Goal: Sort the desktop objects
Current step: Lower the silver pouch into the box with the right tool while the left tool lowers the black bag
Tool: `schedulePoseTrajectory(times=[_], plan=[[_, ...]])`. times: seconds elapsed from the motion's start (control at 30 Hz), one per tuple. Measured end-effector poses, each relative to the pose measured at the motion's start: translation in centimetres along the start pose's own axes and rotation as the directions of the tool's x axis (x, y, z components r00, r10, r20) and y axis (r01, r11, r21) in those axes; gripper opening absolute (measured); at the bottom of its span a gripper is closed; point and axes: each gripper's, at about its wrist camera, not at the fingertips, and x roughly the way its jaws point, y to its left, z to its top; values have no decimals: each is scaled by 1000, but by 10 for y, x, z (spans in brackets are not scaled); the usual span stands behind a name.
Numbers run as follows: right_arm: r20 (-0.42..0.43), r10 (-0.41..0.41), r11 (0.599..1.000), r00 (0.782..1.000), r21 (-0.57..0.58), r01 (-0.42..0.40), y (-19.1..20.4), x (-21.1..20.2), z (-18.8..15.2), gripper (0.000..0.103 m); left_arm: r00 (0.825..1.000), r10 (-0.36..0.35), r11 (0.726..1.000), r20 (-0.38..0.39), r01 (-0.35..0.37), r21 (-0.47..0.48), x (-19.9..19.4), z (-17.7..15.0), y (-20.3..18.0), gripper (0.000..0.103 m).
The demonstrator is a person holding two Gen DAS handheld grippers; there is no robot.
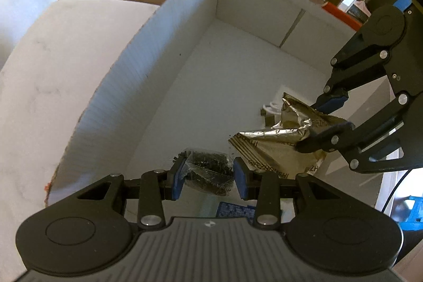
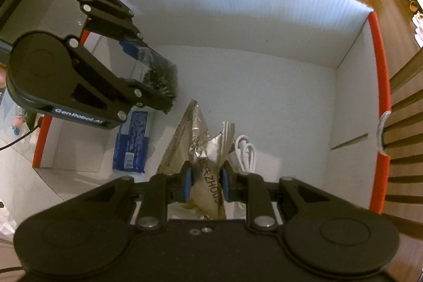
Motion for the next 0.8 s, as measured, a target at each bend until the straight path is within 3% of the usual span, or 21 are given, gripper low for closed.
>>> schedulePoseTrajectory(times=[0.8], plan=[[9,19,995,1000,97,-20,-4,16,-1,20,997,-47,998,-54,45,-47,28,2,11,38]])
